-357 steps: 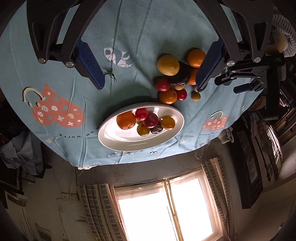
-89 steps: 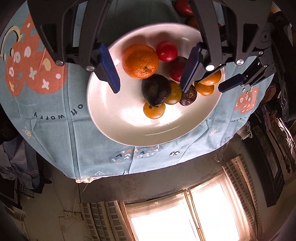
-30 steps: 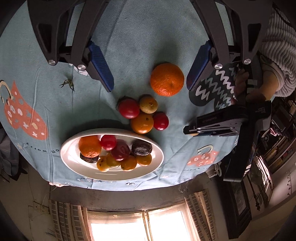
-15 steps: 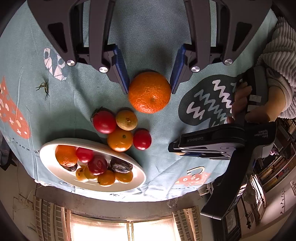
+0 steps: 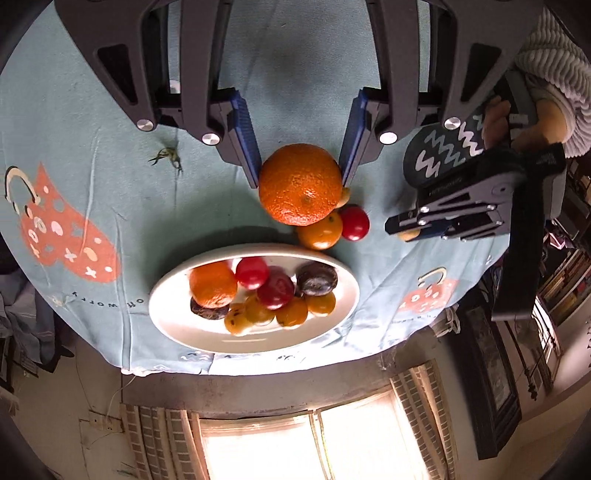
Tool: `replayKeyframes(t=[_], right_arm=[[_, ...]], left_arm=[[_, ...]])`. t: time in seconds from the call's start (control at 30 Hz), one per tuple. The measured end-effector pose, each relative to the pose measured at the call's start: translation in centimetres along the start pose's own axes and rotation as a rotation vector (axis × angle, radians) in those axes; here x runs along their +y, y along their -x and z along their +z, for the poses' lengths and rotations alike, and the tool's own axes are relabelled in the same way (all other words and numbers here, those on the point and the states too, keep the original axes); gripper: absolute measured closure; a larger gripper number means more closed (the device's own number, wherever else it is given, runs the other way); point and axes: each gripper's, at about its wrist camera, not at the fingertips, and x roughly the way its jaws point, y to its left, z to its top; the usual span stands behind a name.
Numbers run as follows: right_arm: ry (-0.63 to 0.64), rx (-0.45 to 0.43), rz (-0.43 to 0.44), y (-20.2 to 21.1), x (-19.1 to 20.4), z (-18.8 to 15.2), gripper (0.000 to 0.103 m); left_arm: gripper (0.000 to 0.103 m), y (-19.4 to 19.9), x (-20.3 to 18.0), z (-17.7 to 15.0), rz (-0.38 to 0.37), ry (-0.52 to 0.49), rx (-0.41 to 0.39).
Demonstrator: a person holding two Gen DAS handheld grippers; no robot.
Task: Organize fruits
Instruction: 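Lower the yellow-green fruit and mandarin onto the white plate and open both tools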
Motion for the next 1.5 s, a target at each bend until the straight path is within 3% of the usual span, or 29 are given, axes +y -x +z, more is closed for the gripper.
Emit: replayKeyframes(t=[0.17, 0.3, 0.43, 0.67, 1.03, 1.1, 1.13, 1.17, 1.2, 1.33, 1.4, 1.5], right_arm=[[-0.111, -0.155, -0.022, 3.8, -3.2, 3.0, 0.06], [-0.182, -0.21, -0.032, 4.5, -5.7, 6.8, 0.06], [-0.146, -0.234, -0.078, 3.3, -6.2, 10.2, 0.06], [-0.085, -0.17, -0.076, -3.0, -5.5, 12.3, 0.06], [-0.043, -0.01, -0.101, -10.2, -5.8, 11.4, 0.059], [-0.038, 0.002, -0.105, -10.8, -5.8, 11.2, 0.058], [-0.035, 0.001, -0.098, -10.9, -5.8, 11.2, 0.053], [-0.033, -0.007, -0.097, -10.8, -5.7, 11.2, 0.04], [-0.034, -0.018, -0.107, -10.6, -5.7, 11.2, 0.036], [-0.019, -0.058, -0.127, -9.8, -5.6, 11.3, 0.035], [-0.024, -0.075, -0.132, -9.3, -5.6, 11.4, 0.035], [-0.024, -0.097, -0.129, -8.4, -5.4, 11.7, 0.035]], left_arm=[[0.078, 2.2, -0.6, 2.7, -0.035, 0.018, -0.057], [0.078, 3.1, -1.1, 7.0, 0.012, -0.004, -0.109], [0.078, 2.4, -1.3, 10.7, 0.015, 0.007, -0.148], [0.078, -2.9, -0.6, 14.0, -0.02, 0.072, -0.122], [0.077, -10.7, 0.3, 13.5, -0.06, 0.093, -0.032], [0.061, -10.9, 0.4, 13.4, -0.032, 0.087, -0.044], [0.053, -10.8, 0.5, 13.4, -0.017, 0.092, -0.052], [0.043, -10.6, 0.7, 13.4, -0.021, 0.1, -0.066], [0.034, -10.5, 0.8, 13.3, -0.047, 0.108, -0.068], [0.027, -9.8, 0.1, 13.1, -0.023, 0.081, -0.096], [0.017, -9.4, -0.1, 13.0, 0.002, 0.067, -0.11], [0.014, -8.8, 0.0, 12.8, 0.026, 0.064, -0.125]])
